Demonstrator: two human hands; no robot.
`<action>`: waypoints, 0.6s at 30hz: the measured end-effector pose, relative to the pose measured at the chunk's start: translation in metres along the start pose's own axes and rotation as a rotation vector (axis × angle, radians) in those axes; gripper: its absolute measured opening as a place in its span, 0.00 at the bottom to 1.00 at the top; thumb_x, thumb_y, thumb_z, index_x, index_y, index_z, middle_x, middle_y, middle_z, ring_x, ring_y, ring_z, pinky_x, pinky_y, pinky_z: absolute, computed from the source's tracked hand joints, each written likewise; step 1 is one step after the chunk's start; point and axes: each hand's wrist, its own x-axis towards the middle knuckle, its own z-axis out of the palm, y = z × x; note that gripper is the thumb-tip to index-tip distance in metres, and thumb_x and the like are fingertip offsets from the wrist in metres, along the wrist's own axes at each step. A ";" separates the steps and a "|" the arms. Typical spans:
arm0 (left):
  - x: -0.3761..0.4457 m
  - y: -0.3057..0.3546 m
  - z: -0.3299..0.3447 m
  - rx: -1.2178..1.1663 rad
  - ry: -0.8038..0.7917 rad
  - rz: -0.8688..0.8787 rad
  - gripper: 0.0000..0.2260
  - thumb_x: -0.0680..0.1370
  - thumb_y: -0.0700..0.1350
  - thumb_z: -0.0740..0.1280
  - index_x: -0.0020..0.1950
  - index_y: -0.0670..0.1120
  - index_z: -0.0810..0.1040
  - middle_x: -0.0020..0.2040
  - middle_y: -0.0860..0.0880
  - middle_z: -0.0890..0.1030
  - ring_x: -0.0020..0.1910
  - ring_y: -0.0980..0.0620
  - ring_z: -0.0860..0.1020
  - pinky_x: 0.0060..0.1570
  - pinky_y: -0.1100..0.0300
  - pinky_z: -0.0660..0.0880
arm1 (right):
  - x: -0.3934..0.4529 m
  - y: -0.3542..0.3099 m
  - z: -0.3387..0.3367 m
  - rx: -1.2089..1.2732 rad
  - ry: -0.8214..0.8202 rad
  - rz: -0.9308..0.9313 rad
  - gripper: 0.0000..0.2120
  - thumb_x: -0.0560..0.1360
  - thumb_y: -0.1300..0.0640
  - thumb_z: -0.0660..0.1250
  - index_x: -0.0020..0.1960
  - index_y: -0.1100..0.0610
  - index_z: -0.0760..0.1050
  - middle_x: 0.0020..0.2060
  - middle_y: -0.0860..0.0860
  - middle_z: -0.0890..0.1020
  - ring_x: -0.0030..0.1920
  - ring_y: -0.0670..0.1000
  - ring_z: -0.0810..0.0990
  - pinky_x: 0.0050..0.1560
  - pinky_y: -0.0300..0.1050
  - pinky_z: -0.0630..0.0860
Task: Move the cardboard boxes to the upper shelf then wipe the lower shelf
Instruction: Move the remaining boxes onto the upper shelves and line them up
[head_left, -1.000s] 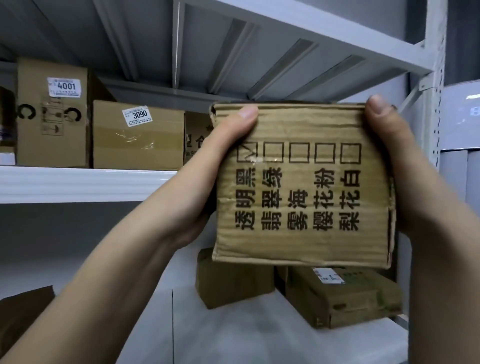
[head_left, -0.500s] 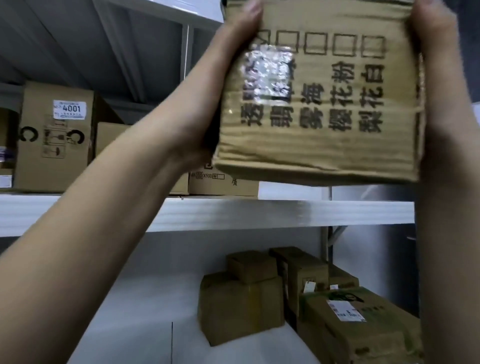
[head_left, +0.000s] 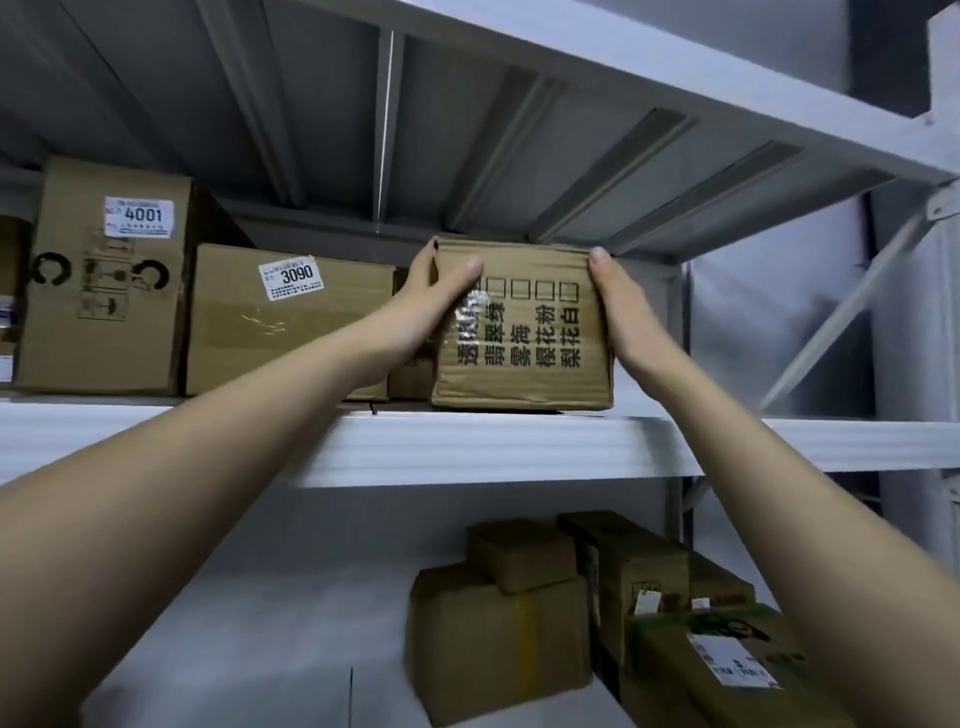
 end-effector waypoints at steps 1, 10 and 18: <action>0.007 -0.006 -0.003 0.050 -0.026 0.002 0.28 0.79 0.60 0.58 0.75 0.52 0.55 0.69 0.51 0.71 0.63 0.52 0.73 0.63 0.52 0.70 | 0.003 0.004 0.000 -0.041 -0.007 0.015 0.21 0.83 0.44 0.49 0.64 0.54 0.73 0.61 0.49 0.78 0.64 0.49 0.74 0.70 0.54 0.66; 0.057 -0.016 -0.023 0.330 -0.025 -0.048 0.16 0.76 0.51 0.68 0.61 0.48 0.71 0.49 0.49 0.78 0.44 0.51 0.79 0.39 0.54 0.81 | 0.038 0.033 0.014 -0.182 -0.214 0.217 0.18 0.83 0.46 0.47 0.70 0.48 0.63 0.52 0.49 0.75 0.44 0.49 0.77 0.35 0.44 0.76; 0.084 -0.038 -0.029 1.122 0.119 0.234 0.19 0.78 0.57 0.62 0.65 0.50 0.75 0.57 0.48 0.80 0.57 0.46 0.76 0.49 0.55 0.71 | 0.071 0.045 0.049 -0.411 -0.246 0.249 0.14 0.82 0.55 0.46 0.64 0.49 0.64 0.54 0.53 0.76 0.50 0.58 0.78 0.43 0.60 0.82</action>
